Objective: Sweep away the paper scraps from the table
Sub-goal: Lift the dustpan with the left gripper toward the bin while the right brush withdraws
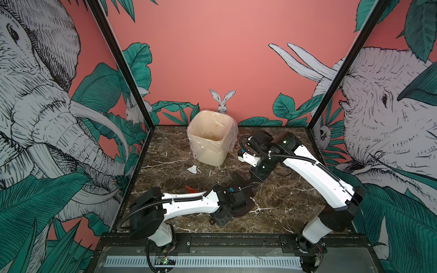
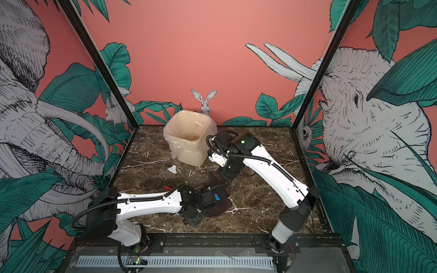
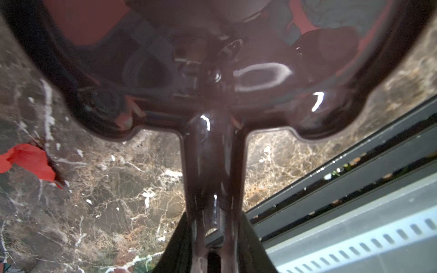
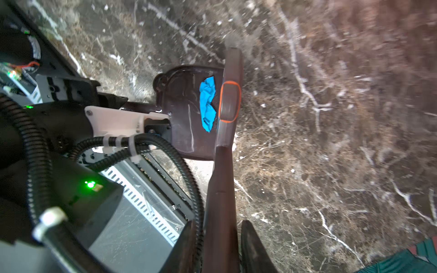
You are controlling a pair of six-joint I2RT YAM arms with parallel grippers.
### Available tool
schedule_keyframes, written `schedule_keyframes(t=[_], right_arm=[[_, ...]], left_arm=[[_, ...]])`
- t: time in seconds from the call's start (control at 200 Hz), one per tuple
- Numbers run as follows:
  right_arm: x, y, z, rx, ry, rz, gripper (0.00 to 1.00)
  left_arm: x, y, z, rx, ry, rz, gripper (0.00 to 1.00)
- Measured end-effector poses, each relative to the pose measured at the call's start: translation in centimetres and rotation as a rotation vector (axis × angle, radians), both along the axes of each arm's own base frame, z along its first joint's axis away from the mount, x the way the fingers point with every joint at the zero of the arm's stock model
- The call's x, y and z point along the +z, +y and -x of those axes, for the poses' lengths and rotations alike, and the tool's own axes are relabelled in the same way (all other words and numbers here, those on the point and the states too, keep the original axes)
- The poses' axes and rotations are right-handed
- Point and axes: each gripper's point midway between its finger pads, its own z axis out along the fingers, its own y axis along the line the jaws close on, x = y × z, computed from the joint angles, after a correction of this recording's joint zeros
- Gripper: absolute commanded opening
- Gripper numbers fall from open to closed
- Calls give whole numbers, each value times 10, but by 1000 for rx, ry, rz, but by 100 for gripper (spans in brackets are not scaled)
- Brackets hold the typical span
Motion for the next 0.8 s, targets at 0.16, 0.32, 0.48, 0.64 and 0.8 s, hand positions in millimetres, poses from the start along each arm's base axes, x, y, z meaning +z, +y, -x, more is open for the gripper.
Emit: schedule_keyframes(t=[0.16,0.32,0.48,0.64,0.8], right_arm=[[22,-27,-6,-65,-78,-7,0],[23,-59,-13,-154,-115,15,0],[9,-83,-15,-226,-112,39,0],[-7,-91,-14,-263,-84,28,0],[-16,-86,-13,-263,-50,2,0]], left_arm=[[10,-4,-9,2,-62,51,0],[28,-4,-17,8,-126,109,0],[53,6,-22,27,-186,155,0],[85,17,-25,57,-234,185,0],[121,24,-29,101,-264,214,0]])
